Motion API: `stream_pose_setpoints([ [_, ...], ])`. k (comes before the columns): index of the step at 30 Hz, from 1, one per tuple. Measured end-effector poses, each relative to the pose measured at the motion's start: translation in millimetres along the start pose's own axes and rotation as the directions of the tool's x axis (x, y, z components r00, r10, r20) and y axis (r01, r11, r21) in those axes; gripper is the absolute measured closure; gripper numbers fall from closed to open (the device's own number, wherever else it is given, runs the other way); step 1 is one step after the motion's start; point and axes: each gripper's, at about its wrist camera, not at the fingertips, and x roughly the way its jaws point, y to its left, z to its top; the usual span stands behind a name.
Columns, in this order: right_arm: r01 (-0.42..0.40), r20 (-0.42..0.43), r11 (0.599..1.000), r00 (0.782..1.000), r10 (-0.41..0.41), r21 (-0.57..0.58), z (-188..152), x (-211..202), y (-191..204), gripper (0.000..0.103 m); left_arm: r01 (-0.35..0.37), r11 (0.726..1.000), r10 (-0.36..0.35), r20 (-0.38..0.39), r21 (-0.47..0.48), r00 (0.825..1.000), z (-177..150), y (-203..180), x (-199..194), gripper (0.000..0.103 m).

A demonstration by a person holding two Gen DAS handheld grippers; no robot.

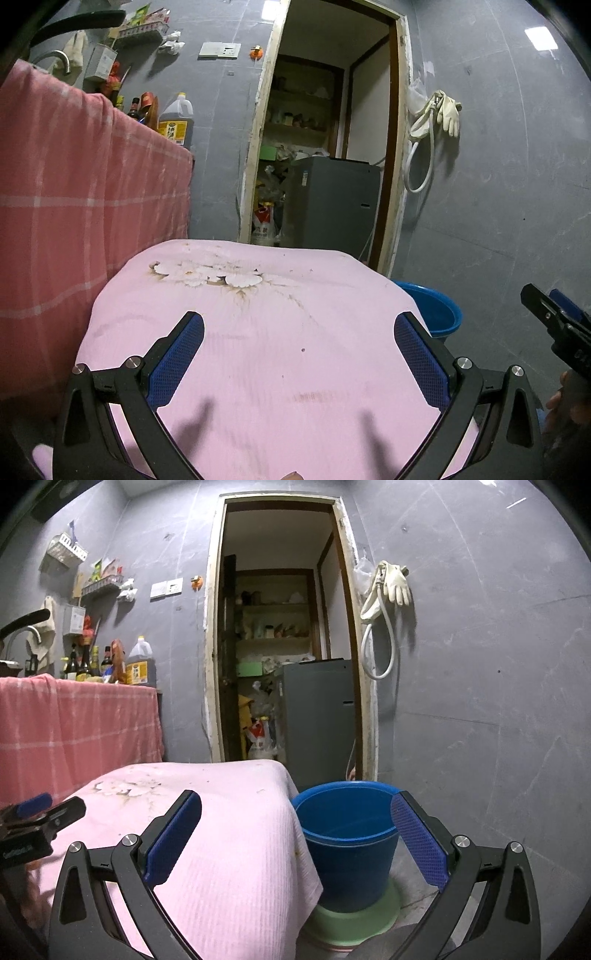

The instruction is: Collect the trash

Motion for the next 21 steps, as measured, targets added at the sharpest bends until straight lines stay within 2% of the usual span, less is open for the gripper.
stream_pose_setpoints([
  [5,-0.001,-0.008,1.0,1.0,0.001,0.006,-7.0,1.5,-0.5,0.0,-0.008,1.0,0.008,0.012,0.01,1.0,-1.7,-0.4,-1.8,0.002],
  [9,0.002,-0.026,1.0,1.0,-0.002,0.01,-11.3,3.4,-2.3,0.0,-0.017,1.0,0.018,-0.012,0.024,1.0,-6.8,-0.2,-0.3,0.002],
  [21,0.005,-0.08,1.0,0.997,-0.004,0.012,-22.7,14.8,-3.5,0.0,-0.025,1.0,0.025,-0.032,-0.001,0.999,-12.1,7.0,3.1,0.002],
])
